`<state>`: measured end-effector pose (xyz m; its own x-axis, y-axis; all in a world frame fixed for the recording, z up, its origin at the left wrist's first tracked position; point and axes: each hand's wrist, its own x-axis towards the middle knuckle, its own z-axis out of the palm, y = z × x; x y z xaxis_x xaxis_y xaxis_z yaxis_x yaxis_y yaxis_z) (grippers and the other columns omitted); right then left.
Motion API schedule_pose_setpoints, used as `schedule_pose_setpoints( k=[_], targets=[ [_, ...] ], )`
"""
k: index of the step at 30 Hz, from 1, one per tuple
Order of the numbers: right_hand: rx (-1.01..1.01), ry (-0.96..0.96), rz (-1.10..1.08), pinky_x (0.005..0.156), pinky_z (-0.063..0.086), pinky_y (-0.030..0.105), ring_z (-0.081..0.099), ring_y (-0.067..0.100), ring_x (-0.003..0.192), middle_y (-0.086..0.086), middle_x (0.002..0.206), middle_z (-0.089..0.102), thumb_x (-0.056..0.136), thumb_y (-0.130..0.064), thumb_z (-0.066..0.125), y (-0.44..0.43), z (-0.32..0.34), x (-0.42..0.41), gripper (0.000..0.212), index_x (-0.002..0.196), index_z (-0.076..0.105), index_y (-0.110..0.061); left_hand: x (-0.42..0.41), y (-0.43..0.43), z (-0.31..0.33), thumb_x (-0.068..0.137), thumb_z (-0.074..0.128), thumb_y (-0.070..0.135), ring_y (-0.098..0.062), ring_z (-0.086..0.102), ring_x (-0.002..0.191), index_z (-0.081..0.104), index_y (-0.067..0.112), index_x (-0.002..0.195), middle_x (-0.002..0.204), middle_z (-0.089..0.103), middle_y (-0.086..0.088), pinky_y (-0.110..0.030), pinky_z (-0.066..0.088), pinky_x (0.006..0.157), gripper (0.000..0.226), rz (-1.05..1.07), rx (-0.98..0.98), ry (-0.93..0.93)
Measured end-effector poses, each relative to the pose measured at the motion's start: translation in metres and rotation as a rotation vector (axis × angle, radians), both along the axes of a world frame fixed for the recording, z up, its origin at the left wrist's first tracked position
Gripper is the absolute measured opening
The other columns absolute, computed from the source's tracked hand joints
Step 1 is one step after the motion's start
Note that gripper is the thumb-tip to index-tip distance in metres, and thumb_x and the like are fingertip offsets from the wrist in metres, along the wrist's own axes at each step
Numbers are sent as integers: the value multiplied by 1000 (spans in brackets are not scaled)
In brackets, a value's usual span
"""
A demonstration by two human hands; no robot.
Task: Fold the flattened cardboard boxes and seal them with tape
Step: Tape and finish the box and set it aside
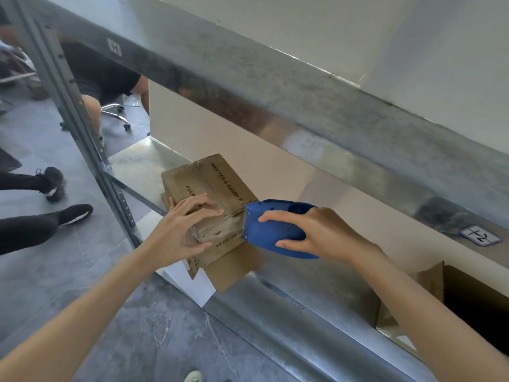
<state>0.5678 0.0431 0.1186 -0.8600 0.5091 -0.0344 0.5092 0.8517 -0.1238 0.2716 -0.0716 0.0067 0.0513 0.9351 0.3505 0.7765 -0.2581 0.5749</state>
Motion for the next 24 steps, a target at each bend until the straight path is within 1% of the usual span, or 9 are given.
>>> schedule_pose_setpoints(
  k=[3,5,8,11,14,17,20,22,24],
  targets=[
    [-28,-12,5,53,31,13,46,8,56,-4,56,44,90,-47,62,9,1,-3,51,133,38,-61,-1,0,-1,75,85,23,-14,36,142,58,32,135,142,44,10,-64,38,106,67,-1,7,-12],
    [-58,-14,-5,57,33,11,50,1,61,-11,61,48,89,-48,63,13,1,-4,51,132,40,-62,-1,1,-2,76,85,23,-14,36,142,58,33,135,142,44,11,-63,40,105,66,-12,15,-9],
    [-134,-12,-31,66,48,23,52,8,62,-9,82,61,88,-49,63,18,0,-5,52,130,38,-65,0,2,-3,76,85,23,-13,35,143,58,33,135,142,44,12,-64,39,105,65,-21,15,-17],
    [-145,-10,-22,68,50,26,56,12,68,-11,94,64,88,-49,62,21,1,-9,52,129,36,-69,-1,1,-3,76,84,22,-12,33,144,59,32,134,142,43,12,-64,39,105,64,-23,13,-34],
    [-88,-27,-29,65,49,22,57,8,69,-13,94,65,89,-48,62,31,6,1,55,128,33,-73,-4,0,-2,76,85,19,-14,34,144,61,29,132,142,45,9,-68,35,107,62,-21,2,-38],
    [-92,-37,-126,59,47,16,58,-1,73,-17,94,61,92,-43,65,42,15,25,59,126,32,-77,-8,-1,-4,74,86,17,-15,34,144,62,28,131,141,46,8,-68,34,108,62,-15,7,-45],
    [-63,-70,-191,59,53,29,58,13,64,-7,85,63,92,-46,63,38,15,32,57,128,31,-76,-9,-1,-1,73,87,15,-14,35,143,63,27,130,141,47,8,-67,36,106,63,-15,14,-50],
    [-47,-84,-187,59,54,34,57,15,62,-4,82,63,93,-46,63,36,15,28,56,129,31,-74,-6,0,1,73,87,15,-15,36,143,64,26,129,140,47,7,-66,38,105,62,-15,19,-43],
    [-32,-87,-186,61,49,22,59,7,69,-10,89,67,95,-39,63,39,14,27,55,136,36,-65,-7,-3,1,72,87,15,-16,37,142,64,25,128,140,47,6,-66,38,105,61,-13,8,-49]
  ],
)
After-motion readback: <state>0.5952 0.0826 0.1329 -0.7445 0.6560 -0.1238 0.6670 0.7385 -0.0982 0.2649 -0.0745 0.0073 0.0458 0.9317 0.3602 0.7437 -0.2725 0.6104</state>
